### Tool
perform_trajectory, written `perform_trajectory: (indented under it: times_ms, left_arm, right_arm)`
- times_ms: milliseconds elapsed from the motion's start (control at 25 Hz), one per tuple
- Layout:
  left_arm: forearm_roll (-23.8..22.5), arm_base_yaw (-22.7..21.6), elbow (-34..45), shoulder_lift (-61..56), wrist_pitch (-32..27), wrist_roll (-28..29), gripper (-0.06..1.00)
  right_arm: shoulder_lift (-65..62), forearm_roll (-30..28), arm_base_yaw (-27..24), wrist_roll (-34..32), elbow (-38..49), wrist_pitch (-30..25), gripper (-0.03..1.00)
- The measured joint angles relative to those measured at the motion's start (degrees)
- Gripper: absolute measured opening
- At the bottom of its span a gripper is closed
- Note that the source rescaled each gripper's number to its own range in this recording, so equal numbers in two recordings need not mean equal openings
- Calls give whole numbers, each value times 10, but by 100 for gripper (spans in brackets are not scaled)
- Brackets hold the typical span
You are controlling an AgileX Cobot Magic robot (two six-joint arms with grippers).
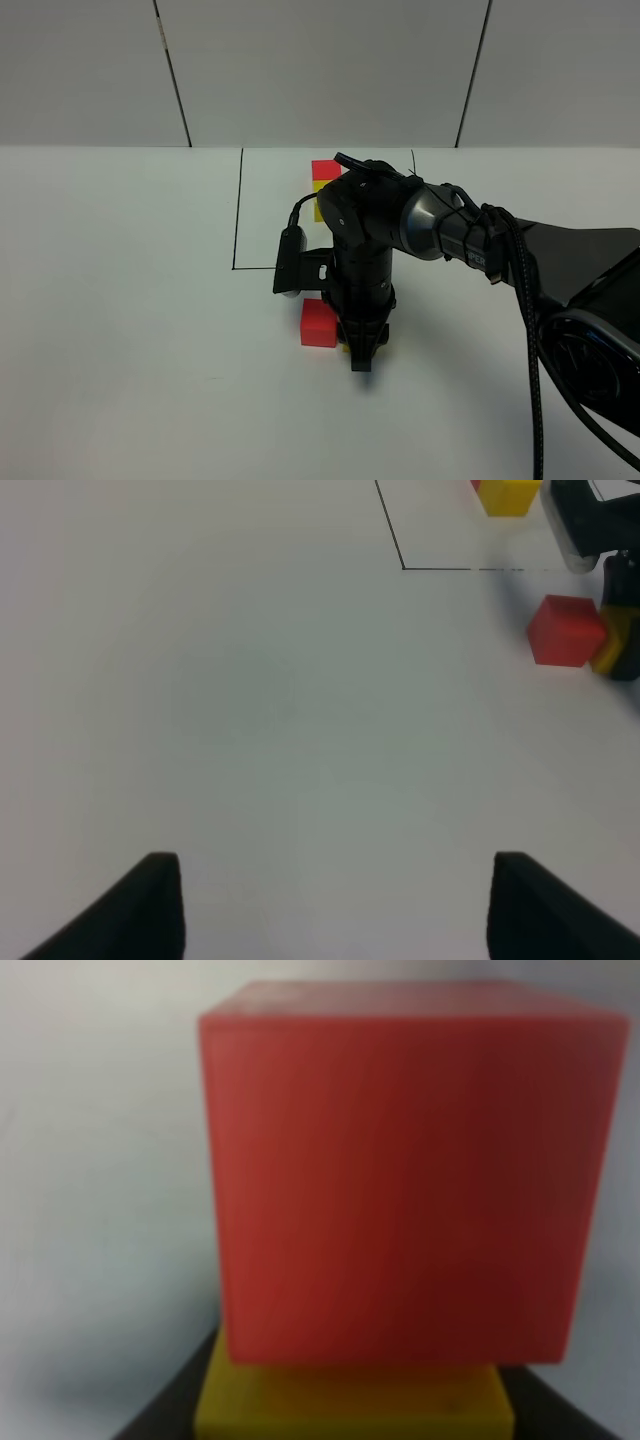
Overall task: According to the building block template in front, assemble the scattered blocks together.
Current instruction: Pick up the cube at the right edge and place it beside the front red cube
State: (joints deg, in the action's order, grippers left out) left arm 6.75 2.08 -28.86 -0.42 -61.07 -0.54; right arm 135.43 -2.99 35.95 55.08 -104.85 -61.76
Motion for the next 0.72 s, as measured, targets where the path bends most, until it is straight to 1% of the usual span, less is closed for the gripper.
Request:
perform_trajectory:
  times_ms: [160, 360, 720]
  left_arm:
    - [0, 0, 0, 0, 0, 0, 37]
    - [0, 0, 0, 0, 0, 0, 37]
    - [0, 0, 0, 0, 0, 0, 38]
  right_arm:
    - [0, 0, 0, 0, 0, 4, 0]
    - [0, 1, 0, 1, 0, 26, 0]
    - [0, 1, 0, 3, 0, 28, 0]
